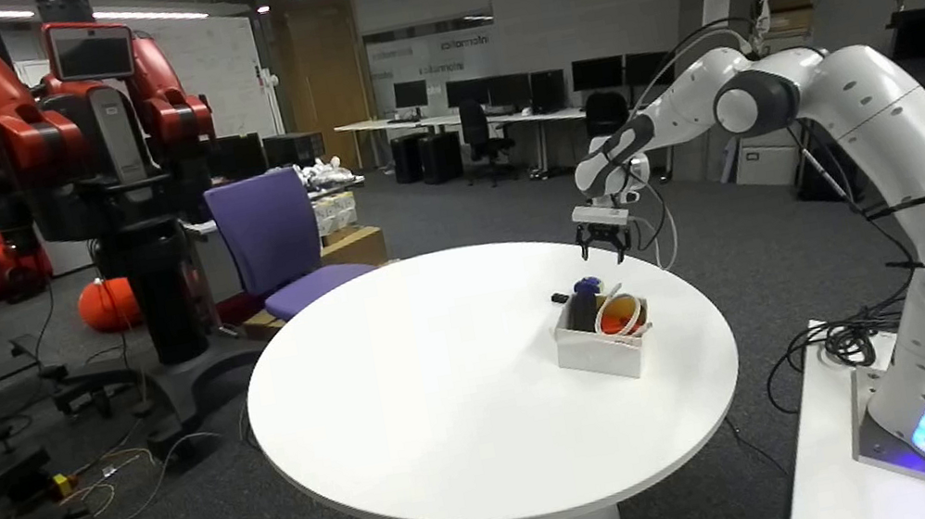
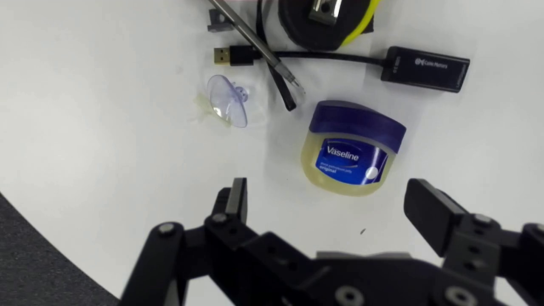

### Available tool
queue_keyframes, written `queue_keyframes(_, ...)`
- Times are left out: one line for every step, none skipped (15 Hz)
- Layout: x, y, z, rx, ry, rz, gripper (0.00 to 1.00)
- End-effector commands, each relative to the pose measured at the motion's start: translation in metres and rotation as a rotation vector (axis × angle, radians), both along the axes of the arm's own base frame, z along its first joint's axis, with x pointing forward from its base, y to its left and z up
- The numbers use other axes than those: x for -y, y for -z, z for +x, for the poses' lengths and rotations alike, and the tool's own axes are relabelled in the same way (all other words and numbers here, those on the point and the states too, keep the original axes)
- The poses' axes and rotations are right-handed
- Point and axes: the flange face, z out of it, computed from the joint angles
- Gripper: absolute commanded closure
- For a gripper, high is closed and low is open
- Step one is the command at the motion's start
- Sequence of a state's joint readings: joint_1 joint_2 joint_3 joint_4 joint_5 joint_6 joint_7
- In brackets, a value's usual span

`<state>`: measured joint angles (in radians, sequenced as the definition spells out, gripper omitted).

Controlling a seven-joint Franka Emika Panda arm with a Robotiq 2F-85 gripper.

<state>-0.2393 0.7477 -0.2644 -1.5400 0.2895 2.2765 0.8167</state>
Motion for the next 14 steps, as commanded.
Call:
queue_keyframes(0.006,0.010,0.017,0.024,0.115,-0.017,0.00)
queue_keyframes(0.005,0.015,0.020,0.019,0.131,-0.024,0.00)
queue_keyframes(0.003,0.021,0.023,0.015,0.142,-0.030,0.00)
queue_keyframes(0.001,0.028,0.026,0.011,0.145,-0.041,0.00)
queue_keyframes(0.000,0.032,0.029,0.007,0.149,-0.046,0.00)
queue_keyframes(-0.001,0.036,0.031,0.003,0.145,-0.046,0.00)
queue_keyframes(-0.001,0.040,0.034,0.000,0.144,-0.043,0.00)
queue_keyframes(-0.002,0.045,0.036,-0.003,0.134,-0.040,0.00)
queue_keyframes(-0.003,0.049,0.038,-0.003,0.128,-0.040,0.00)
queue_keyframes(-0.004,0.054,0.040,-0.005,0.120,-0.044,0.00)
queue_keyframes(-0.005,0.059,0.041,-0.008,0.112,-0.046,0.00)
queue_keyframes(-0.006,0.061,0.042,-0.010,0.107,-0.046,0.00)
queue_keyframes(-0.007,0.066,0.043,-0.013,0.104,-0.047,0.00)
queue_keyframes(-0.008,0.069,0.044,-0.015,0.097,-0.050,0.00)
